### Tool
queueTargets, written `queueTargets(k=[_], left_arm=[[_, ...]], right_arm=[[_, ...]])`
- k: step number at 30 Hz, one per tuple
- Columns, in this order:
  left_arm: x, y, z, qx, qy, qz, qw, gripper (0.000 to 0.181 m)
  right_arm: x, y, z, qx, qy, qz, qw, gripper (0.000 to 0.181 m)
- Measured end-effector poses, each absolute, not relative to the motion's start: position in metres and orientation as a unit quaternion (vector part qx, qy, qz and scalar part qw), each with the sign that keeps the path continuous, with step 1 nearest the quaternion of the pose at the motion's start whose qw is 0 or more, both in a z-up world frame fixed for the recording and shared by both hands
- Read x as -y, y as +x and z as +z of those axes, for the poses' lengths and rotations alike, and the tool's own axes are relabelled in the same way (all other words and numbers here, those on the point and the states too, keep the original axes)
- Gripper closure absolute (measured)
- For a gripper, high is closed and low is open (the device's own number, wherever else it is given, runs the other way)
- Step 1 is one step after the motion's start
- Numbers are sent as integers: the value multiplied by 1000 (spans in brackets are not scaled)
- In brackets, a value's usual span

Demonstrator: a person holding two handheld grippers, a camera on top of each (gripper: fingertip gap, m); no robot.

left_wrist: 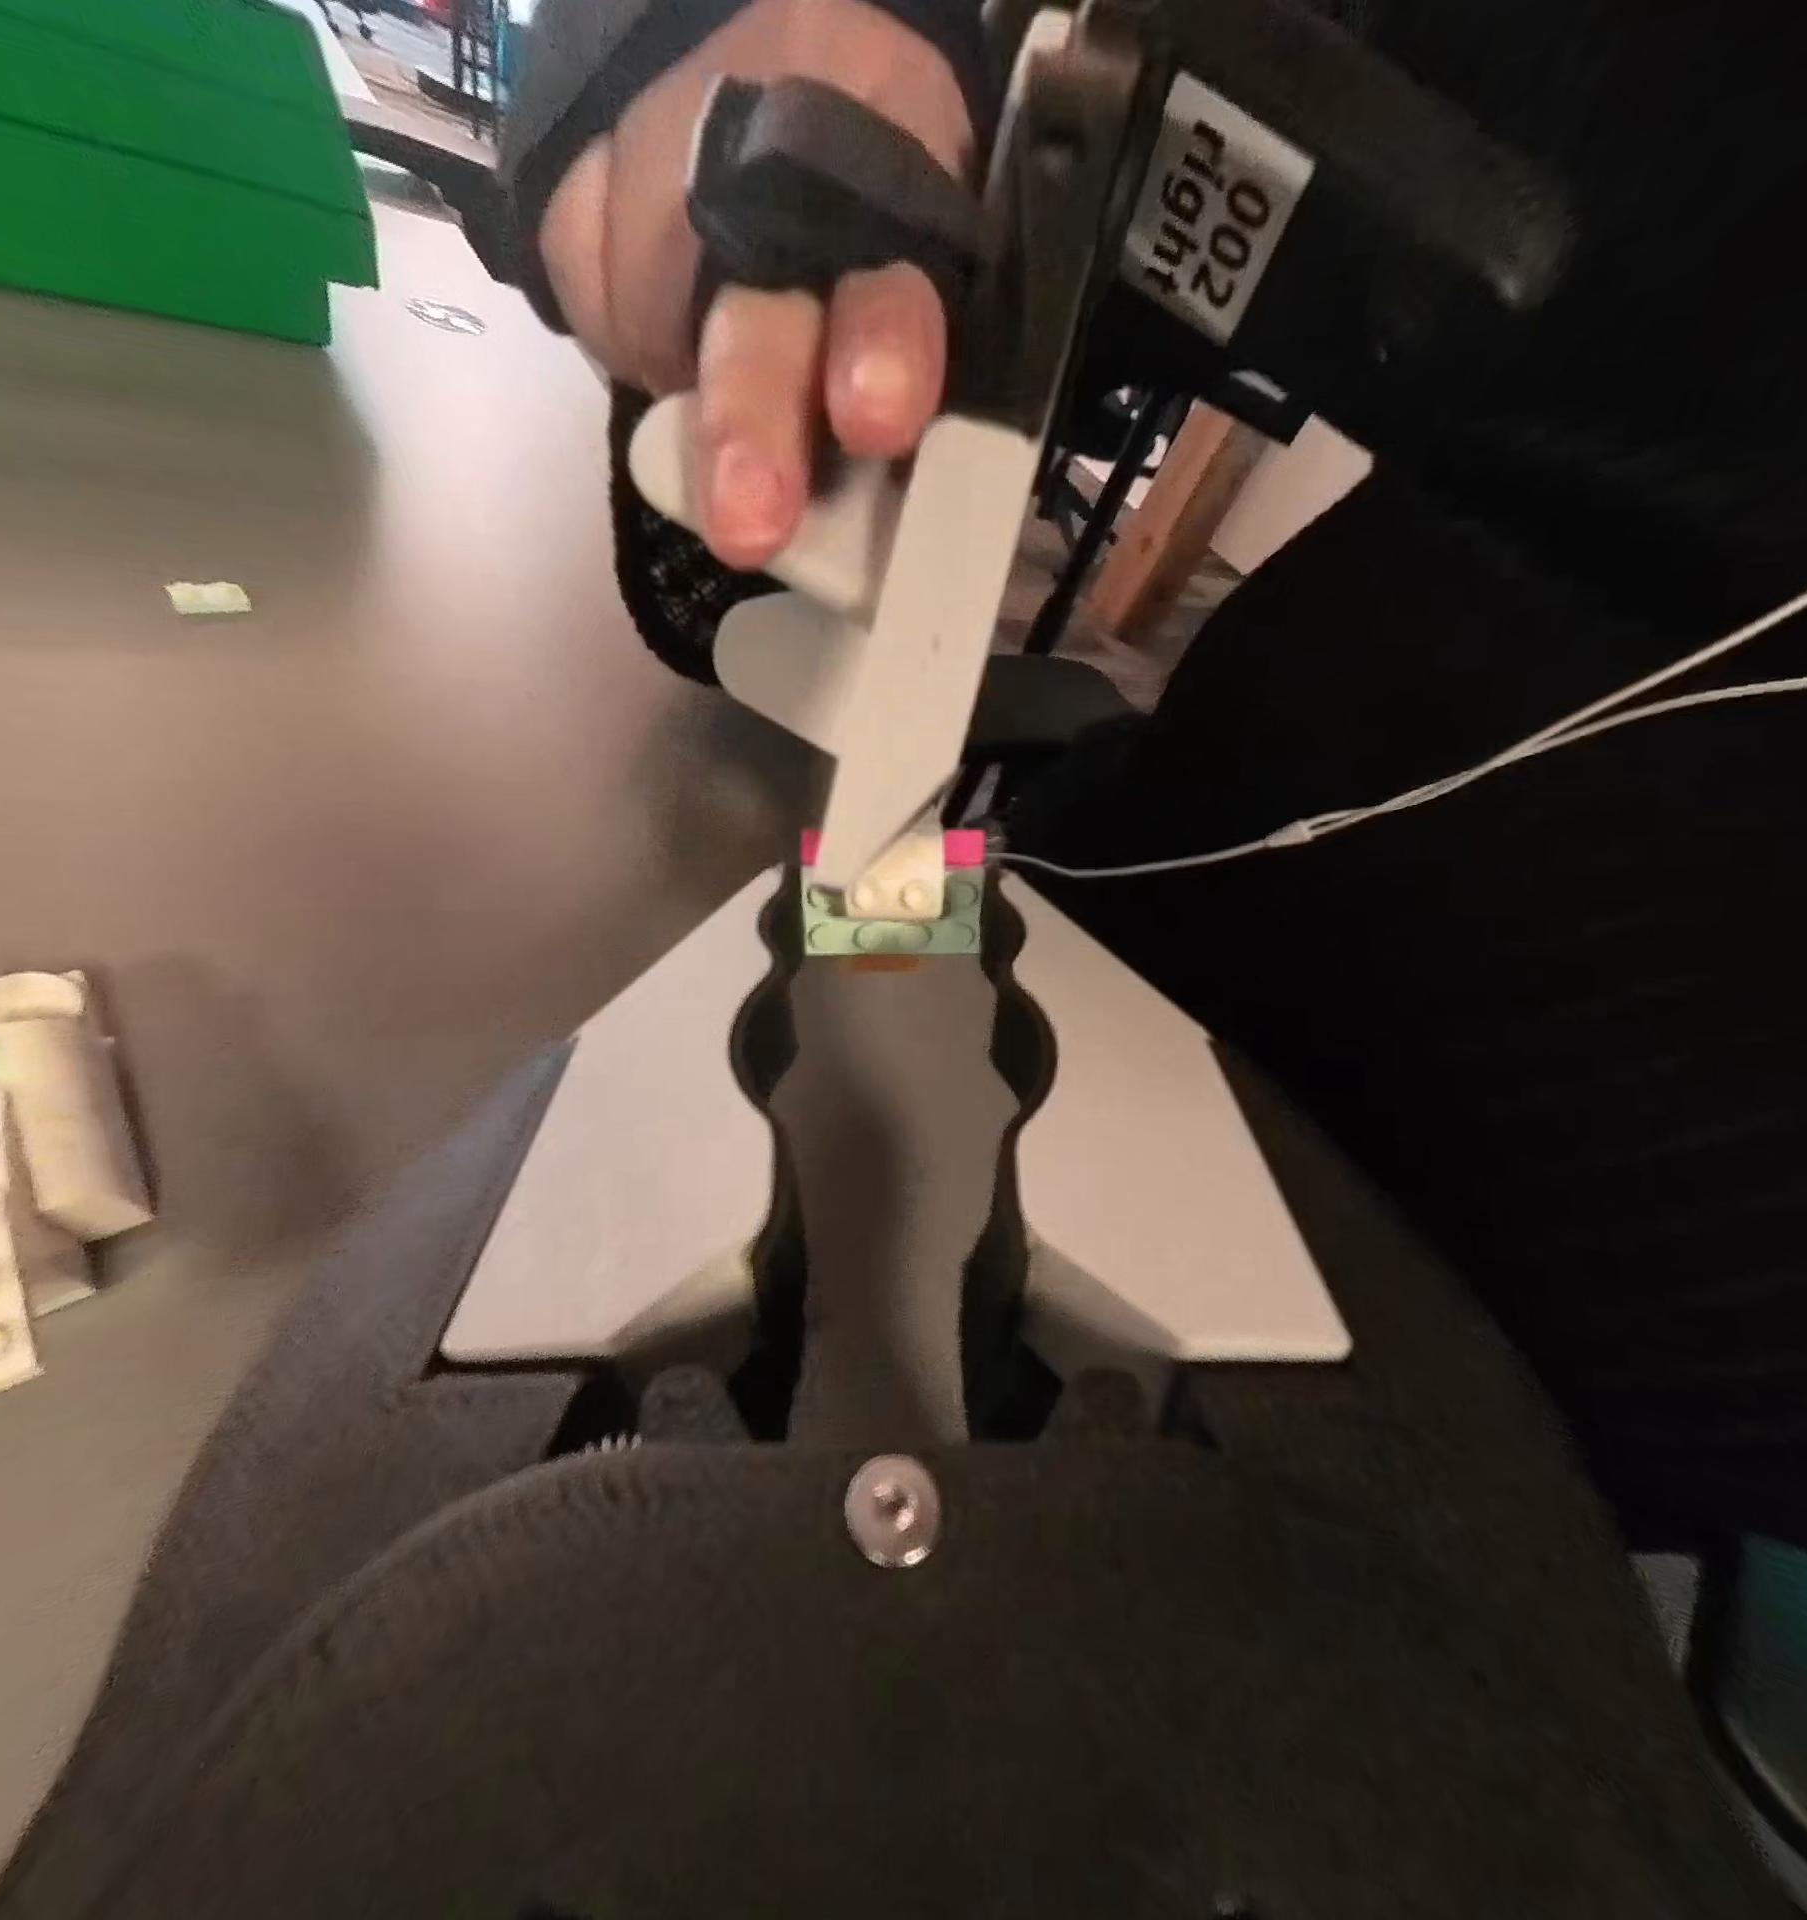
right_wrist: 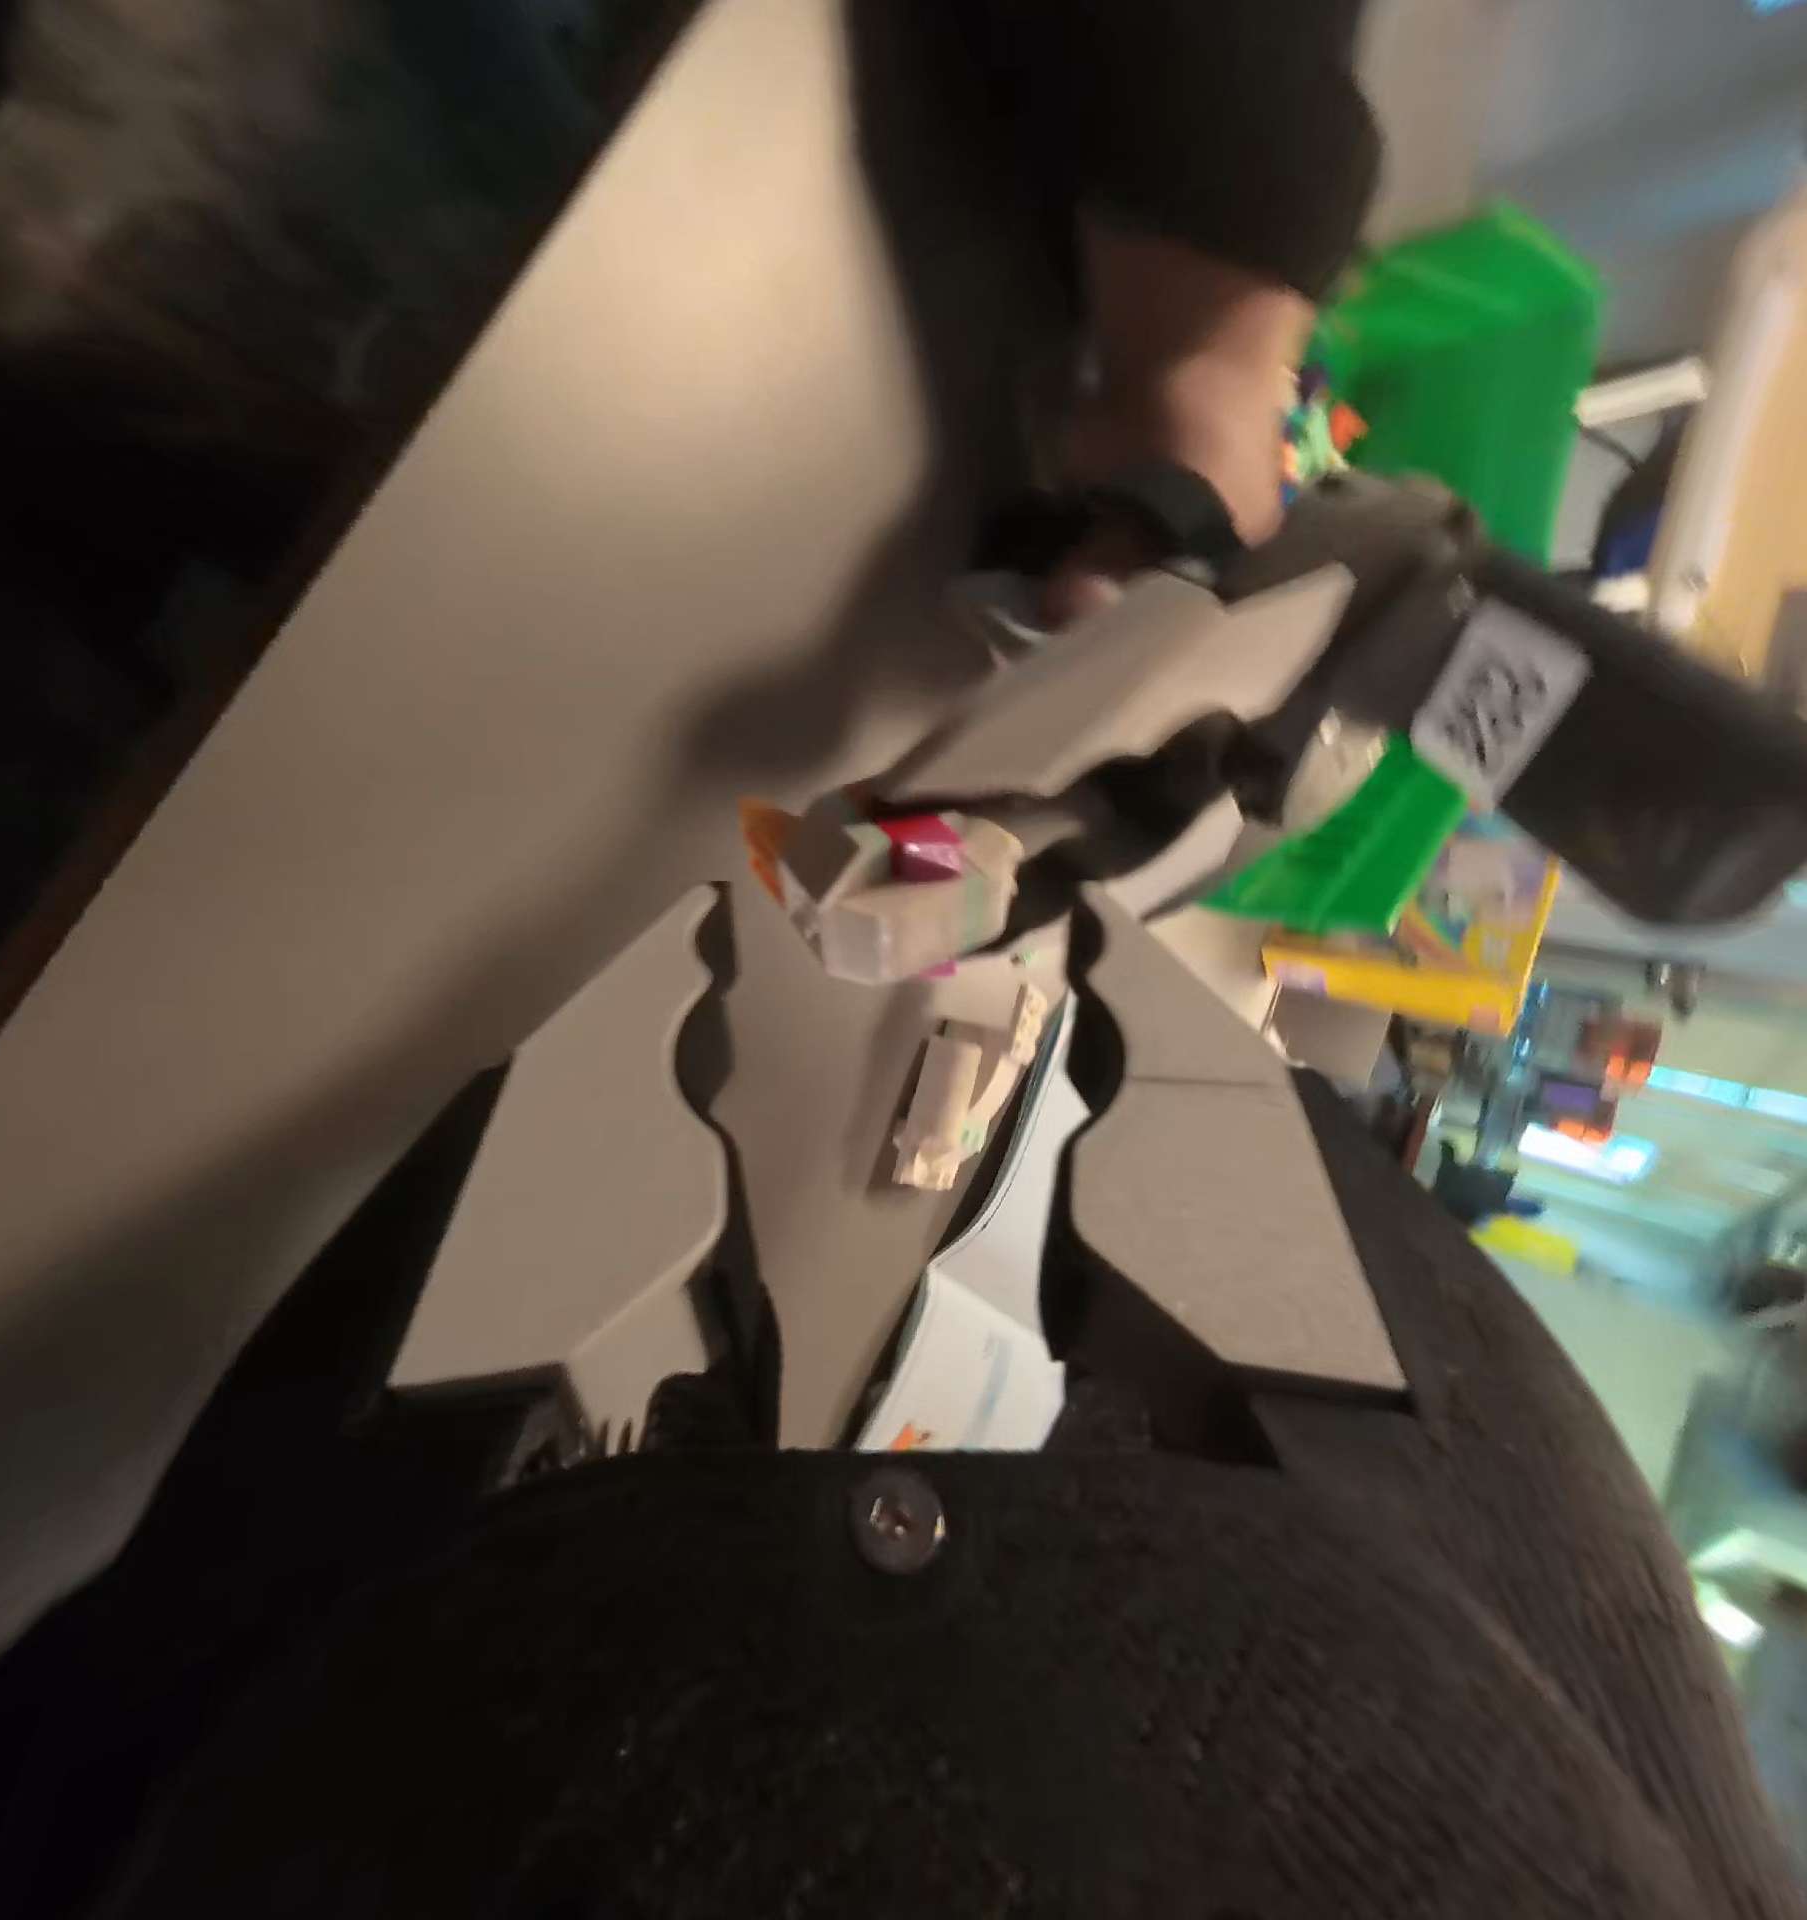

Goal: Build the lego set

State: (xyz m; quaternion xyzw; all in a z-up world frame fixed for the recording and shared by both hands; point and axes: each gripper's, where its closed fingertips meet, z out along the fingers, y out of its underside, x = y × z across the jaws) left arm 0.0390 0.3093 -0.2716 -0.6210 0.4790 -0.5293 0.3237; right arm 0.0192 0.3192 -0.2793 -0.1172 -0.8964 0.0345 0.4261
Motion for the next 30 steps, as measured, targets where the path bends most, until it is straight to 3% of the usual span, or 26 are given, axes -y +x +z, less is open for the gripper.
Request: queueTargets(k=[3,19,21,25,30], left_arm=[[-306,39,-271,-477,-618,-544,308,148],[-314,40,-274,-460,-634,-544,300,148],[-324,35,-261,-429,-620,-563,337,144],[-336,27,-244,-386,-597,-583,393,114],[-339,15,-212,-326,-533,-641,446,127]], right_arm=[[-316,19,-283,903,-98,27,418,136],[-327,17,-283,871,-141,14,470,139],[-335,12,-272,839,-204,76,499,139],[-352,1,-234,715,-312,261,569,139],[-355,-8,-204,601,-327,402,609,139]])
